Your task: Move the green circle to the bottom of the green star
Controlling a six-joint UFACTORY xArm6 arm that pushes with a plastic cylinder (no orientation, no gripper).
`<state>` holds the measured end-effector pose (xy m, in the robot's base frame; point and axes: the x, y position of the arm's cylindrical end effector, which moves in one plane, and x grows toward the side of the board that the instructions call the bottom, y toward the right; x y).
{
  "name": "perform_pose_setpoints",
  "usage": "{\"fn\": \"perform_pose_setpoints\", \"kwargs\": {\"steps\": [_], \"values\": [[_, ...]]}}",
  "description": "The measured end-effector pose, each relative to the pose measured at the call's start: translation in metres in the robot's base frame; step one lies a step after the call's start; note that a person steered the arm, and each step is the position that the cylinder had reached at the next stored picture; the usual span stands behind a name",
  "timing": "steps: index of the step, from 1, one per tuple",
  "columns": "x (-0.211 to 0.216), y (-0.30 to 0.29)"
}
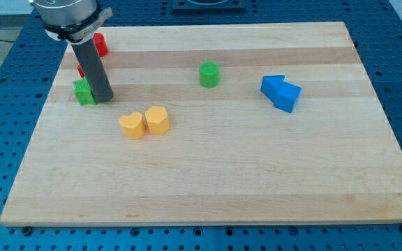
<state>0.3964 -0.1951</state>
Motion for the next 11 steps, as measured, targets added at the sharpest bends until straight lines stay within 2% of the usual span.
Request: {"fn": "perform_pose_setpoints", "kwargs": {"steps": [3, 5, 6, 7, 8, 9, 11], "values": [[0.000, -0.015], [-0.073, 0.110], [-0.077, 0.211], [-0.054, 0.254], [-0.030, 0.228], [-0.044, 0.213], [-0.037, 0.144]]}}
